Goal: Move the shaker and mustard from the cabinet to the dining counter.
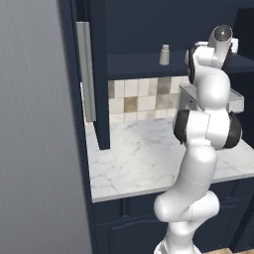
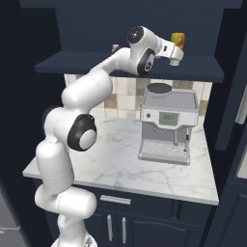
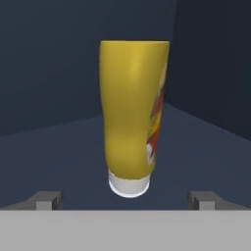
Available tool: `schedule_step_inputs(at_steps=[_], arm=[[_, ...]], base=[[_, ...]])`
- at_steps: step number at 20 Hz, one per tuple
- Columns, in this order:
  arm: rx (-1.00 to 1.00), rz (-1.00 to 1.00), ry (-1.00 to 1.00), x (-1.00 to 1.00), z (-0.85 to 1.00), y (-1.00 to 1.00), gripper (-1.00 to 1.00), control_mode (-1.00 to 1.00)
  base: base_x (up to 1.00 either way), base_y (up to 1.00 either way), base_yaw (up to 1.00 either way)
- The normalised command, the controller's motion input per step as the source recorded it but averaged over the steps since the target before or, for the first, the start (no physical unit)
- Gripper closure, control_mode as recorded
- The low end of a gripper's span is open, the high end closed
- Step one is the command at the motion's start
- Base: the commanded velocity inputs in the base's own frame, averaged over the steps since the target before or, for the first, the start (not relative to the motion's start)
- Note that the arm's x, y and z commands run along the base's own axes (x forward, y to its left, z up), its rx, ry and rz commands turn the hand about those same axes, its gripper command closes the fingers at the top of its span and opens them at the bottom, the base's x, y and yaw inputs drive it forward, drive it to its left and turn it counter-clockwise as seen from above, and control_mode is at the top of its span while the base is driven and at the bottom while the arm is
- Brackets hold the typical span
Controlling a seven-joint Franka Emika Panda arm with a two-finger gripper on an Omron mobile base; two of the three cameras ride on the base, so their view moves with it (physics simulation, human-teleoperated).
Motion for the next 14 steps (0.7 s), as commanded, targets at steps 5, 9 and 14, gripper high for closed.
schedule_step_inputs(at_steps=[5,9,14], arm=[[0.0,0.0,0.02,0.35,0.0,-0.16,-1.0,-1.0],[0.0,0.0,0.0,0.27,0.0,-0.19,-1.0,-1.0],[0.0,0.0,0.0,0.25,0.0,-0.16,-1.0,-1.0]], base=[[0.0,0.0,0.0],[0.0,0.0,0.0],[0.0,0.0,0.0]])
